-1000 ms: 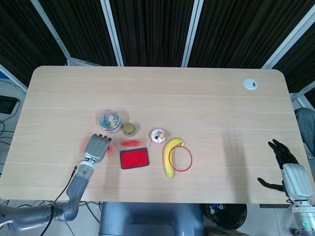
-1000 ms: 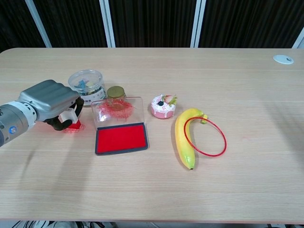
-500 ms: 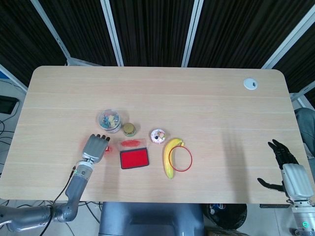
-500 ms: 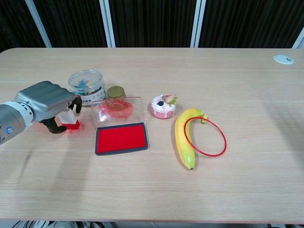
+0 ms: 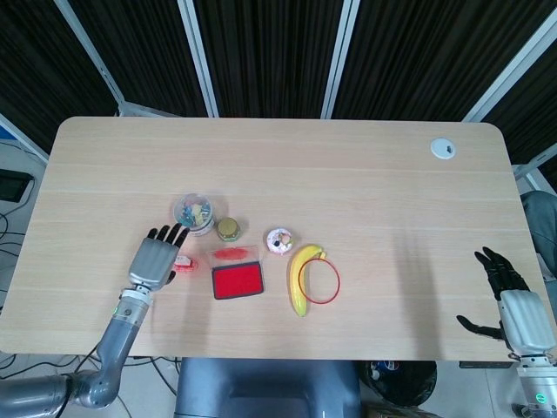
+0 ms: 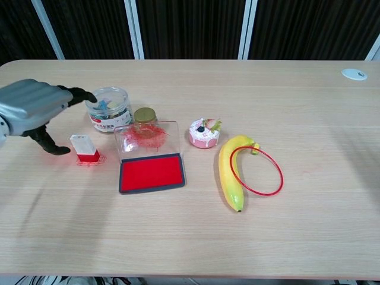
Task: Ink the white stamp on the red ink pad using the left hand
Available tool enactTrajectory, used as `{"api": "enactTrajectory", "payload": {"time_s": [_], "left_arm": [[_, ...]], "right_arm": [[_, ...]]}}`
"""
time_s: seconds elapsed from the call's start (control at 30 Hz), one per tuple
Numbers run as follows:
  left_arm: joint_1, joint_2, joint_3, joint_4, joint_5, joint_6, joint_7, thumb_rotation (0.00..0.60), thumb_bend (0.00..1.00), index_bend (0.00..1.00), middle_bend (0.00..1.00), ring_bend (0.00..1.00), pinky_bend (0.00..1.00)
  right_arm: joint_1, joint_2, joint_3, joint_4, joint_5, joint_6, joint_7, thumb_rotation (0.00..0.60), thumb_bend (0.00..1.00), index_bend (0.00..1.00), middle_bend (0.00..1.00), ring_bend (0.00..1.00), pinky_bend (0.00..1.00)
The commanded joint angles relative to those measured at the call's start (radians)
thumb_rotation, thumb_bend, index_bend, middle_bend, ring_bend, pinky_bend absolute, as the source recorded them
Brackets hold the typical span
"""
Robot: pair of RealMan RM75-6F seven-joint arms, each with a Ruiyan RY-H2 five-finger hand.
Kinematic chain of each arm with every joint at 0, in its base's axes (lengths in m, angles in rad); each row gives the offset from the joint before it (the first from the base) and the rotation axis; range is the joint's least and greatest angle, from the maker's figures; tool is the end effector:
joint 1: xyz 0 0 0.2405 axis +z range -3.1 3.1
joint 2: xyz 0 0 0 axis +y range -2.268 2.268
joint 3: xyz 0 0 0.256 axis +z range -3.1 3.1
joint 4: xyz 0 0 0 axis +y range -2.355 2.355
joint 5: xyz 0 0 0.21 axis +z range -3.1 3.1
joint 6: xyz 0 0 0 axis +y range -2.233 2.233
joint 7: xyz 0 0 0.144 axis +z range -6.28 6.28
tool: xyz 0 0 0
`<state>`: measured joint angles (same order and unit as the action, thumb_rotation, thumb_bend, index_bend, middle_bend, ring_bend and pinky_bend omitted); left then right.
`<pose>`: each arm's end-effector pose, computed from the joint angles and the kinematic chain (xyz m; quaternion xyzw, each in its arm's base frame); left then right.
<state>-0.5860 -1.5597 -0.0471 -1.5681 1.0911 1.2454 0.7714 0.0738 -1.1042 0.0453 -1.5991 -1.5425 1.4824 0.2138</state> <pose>-0.1951 0.2891 -0.0058 -0.7497 -0.2736 -0.2672 0.5402 -0.3116 -0.1768 0.1617 0.5671 -0.4385 0.4435 0.5381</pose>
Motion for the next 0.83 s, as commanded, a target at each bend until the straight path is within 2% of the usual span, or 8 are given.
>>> {"api": "enactTrajectory", "payload": {"time_s": [0.03,0.23,0.43,0.6,0.7,0.83], "left_arm": [[0.083,0.114,0.041,-0.093,0.114,0.108,-0.131,0.6,0.1,0.05,0.04,0.09,0.21],[0.192,0.255,0.099,-0.161,0.221,0.235,-0.28,0.6,0.09,0.0,0.0,0.0,0.09],[0.289,0.336,0.15,-0.169,0.288,0.334,-0.39,0.6,0.09,0.0,0.0,0.0,0.02],[0.359,0.377,0.186,-0.126,0.314,0.382,-0.464,0.6,0.09,0.0,0.0,0.0,0.0],[0.38,0.391,0.192,-0.116,0.301,0.37,-0.509,0.6,0.09,0.0,0.0,0.0,0.0],[0.381,0.394,0.17,-0.109,0.307,0.364,-0.533,0.6,0.09,0.0,0.0,0.0,0.0]], "right_arm": [[-0.001,-0.001,0.0,0.0,-0.002,0.003,-0.01,0.6,0.12,0.0,0.0,0.0,0.18],[-0.004,-0.011,0.002,0.011,-0.015,0.023,-0.042,0.6,0.1,0.0,0.0,0.0,0.18],[-0.006,-0.023,0.003,0.03,-0.034,0.046,-0.088,0.6,0.09,0.0,0.0,0.0,0.18],[-0.007,-0.035,0.003,0.042,-0.05,0.063,-0.103,0.6,0.07,0.0,0.0,0.0,0.18],[-0.008,-0.04,0.001,0.048,-0.061,0.071,-0.114,0.6,0.06,0.0,0.0,0.0,0.18],[-0.009,-0.044,-0.001,0.055,-0.067,0.076,-0.122,0.6,0.06,0.0,0.0,0.0,0.18]]}}
